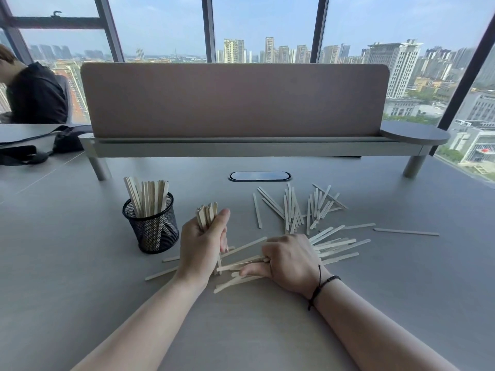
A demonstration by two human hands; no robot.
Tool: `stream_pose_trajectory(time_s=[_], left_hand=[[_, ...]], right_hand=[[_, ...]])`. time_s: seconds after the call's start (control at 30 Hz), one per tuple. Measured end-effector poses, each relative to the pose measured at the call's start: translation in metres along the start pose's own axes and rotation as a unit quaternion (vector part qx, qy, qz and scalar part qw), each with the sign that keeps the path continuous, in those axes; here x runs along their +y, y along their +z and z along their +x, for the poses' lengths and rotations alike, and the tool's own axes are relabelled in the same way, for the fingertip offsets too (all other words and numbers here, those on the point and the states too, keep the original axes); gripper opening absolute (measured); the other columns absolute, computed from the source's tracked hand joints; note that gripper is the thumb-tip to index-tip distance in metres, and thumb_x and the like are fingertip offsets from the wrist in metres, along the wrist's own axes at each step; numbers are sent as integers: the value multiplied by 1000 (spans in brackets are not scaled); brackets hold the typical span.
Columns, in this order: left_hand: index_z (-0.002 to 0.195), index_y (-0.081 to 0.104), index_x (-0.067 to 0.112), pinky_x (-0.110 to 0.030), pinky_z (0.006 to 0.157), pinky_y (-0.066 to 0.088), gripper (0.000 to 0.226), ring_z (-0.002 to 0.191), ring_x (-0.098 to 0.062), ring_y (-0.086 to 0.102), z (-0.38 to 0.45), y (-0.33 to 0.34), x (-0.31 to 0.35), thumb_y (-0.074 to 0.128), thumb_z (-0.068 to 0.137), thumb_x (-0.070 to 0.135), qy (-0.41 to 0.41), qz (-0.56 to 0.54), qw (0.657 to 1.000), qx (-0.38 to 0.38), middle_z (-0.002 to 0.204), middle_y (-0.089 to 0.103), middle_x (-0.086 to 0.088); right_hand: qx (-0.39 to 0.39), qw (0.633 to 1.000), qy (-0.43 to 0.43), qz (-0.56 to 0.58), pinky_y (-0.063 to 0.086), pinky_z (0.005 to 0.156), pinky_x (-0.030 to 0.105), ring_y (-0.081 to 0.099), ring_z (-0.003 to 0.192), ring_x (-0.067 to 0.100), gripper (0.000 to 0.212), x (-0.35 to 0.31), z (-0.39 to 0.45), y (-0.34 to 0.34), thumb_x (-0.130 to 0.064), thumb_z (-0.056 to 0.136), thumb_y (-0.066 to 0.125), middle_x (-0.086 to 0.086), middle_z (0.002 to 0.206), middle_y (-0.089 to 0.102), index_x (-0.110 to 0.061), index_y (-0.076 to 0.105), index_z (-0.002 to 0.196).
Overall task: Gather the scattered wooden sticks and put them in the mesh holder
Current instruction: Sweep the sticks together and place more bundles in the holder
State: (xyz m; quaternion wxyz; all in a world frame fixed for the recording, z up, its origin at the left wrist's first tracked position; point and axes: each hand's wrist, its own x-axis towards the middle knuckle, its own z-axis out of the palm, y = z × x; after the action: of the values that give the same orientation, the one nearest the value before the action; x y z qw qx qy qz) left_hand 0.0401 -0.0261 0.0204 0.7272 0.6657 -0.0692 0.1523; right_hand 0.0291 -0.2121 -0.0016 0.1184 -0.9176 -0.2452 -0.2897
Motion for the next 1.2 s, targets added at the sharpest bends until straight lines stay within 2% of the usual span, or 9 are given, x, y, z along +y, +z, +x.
stream_pose_trajectory(time_s=[0.13, 0.37, 0.47, 0.6, 0.73, 0.87, 0.97, 1.13, 1.2], left_hand=[[47, 41, 14, -36, 53, 35, 51, 40, -21, 36, 3, -2, 2, 63, 89, 33, -14, -22, 1000, 15, 39, 35, -5], [50, 40, 16, -33, 49, 28, 48, 40, -18, 27, 5, -5, 2, 64, 88, 32, -43, -74, 996, 26, 40, 30, 0], [51, 40, 15, -33, 48, 27, 47, 40, -18, 27, 4, -5, 1, 64, 88, 32, -38, -64, 997, 21, 40, 30, -1], [52, 43, 14, -33, 49, 27, 45, 40, -17, 29, 2, -4, 0, 65, 87, 32, -40, -62, 997, 19, 40, 32, -1], [51, 42, 14, -33, 49, 27, 47, 40, -17, 30, 0, -4, 0, 65, 87, 33, -32, -44, 998, 17, 40, 33, -1], [53, 41, 13, -33, 50, 25, 47, 44, -17, 29, -1, -3, 0, 65, 87, 34, -35, -38, 999, 16, 42, 32, -2], [53, 42, 13, -34, 51, 26, 46, 44, -18, 30, -1, -4, 1, 64, 88, 34, -43, -51, 998, 20, 42, 31, -5], [53, 40, 12, -34, 50, 24, 48, 43, -18, 29, 0, -2, 0, 63, 88, 35, -44, -57, 997, 25, 42, 30, -6], [52, 41, 14, -34, 50, 22, 47, 44, -17, 28, -2, 0, 1, 64, 88, 35, -46, -58, 997, 19, 43, 30, -5]], right_hand=[[21, 1000, 8, 9, 25, 40, 27, 35, 44, 37, 76, 0, -2, -4, -85, 79, 41, 6, 43, 39, -15, 30, 52], [23, 1000, 18, 10, 20, 44, 26, 49, 43, 33, 75, -6, -3, -5, -83, 86, 33, 5, 42, 46, -15, 35, 54], [-1, 1000, 4, 5, 25, 41, 28, 51, 46, 35, 77, -5, -4, -4, -88, 78, 39, 4, 45, 48, -14, 34, 56], [-18, 1000, -2, 15, 27, 41, 28, 38, 46, 37, 79, -5, -4, -7, -92, 71, 38, 4, 48, 45, -14, 34, 57], [-2, 1000, 0, 14, 31, 38, 28, 45, 46, 37, 77, -7, -4, -9, -89, 73, 41, 5, 47, 44, -15, 32, 56], [14, 1000, 7, 9, 25, 40, 26, 45, 46, 39, 76, -10, -5, -10, -87, 74, 43, 6, 44, 44, -14, 33, 56], [14, 1000, 10, 7, 26, 40, 26, 48, 46, 38, 74, -12, -5, -11, -87, 73, 47, 5, 44, 47, -15, 36, 59], [-28, 1000, -9, 2, 23, 42, 28, 39, 44, 33, 74, -17, -3, -12, -90, 69, 48, 1, 49, 46, -18, 33, 64], [-30, 999, -23, -13, 22, 42, 28, 40, 43, 29, 70, -19, -2, -10, -83, 72, 55, 0, 49, 46, -18, 30, 63]])
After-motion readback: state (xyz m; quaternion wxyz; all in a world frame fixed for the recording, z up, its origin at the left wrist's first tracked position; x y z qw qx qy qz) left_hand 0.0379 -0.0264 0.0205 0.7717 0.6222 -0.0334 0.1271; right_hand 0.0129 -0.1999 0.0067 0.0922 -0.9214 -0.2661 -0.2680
